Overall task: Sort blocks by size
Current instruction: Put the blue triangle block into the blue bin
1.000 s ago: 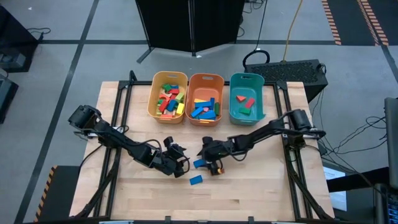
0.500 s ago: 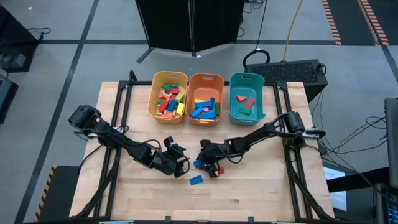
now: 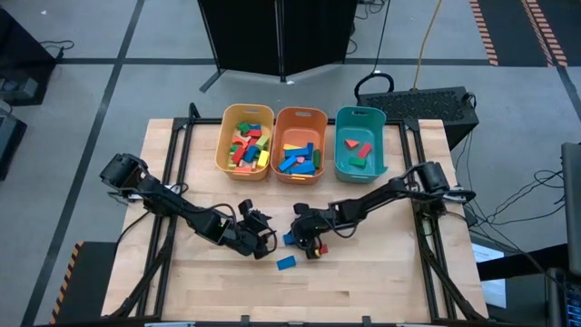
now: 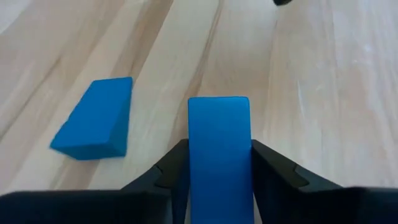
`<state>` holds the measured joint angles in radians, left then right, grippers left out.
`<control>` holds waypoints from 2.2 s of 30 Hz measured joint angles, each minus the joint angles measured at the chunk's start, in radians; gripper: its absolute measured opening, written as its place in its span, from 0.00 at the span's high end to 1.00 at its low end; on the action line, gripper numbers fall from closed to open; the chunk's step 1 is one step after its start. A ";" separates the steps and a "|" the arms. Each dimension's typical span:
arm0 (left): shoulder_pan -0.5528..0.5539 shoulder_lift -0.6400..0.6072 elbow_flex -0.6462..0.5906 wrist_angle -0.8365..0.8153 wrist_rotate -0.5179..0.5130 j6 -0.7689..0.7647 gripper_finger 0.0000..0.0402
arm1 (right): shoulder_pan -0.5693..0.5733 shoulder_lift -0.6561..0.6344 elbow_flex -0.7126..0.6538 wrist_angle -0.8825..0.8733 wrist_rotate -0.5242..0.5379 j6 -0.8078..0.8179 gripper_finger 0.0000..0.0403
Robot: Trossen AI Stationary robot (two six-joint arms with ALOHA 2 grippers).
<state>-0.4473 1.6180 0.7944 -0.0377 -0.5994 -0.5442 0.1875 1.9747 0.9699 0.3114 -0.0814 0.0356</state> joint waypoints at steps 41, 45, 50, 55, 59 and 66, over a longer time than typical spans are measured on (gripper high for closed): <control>-0.007 0.000 0.000 0.004 0.001 -0.003 0.46 | -0.375 -0.968 -0.076 -0.987 0.393 -0.068 0.69; -0.007 0.000 0.000 0.004 0.001 -0.003 0.46 | -0.479 -0.974 -0.167 -0.977 0.389 -0.090 0.69; -0.007 0.000 0.000 0.004 0.001 -0.003 0.46 | -0.618 -0.973 -0.277 -0.872 0.267 -0.136 0.69; -0.004 0.000 0.000 0.008 -0.009 -0.003 0.46 | -0.757 -0.947 -0.335 -0.781 0.141 -0.182 0.69; -0.003 0.000 0.000 0.020 -0.015 0.000 0.46 | -0.853 -0.885 -0.340 -0.758 0.056 -0.200 0.69; -0.002 0.000 0.000 0.022 -0.016 0.000 0.46 | -0.947 -0.756 -0.339 -0.722 -0.015 -0.180 0.69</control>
<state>-0.4488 1.6180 0.7944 -0.0158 -0.6151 -0.5442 -0.7593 1.2185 0.6309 -0.4106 -0.0965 -0.1442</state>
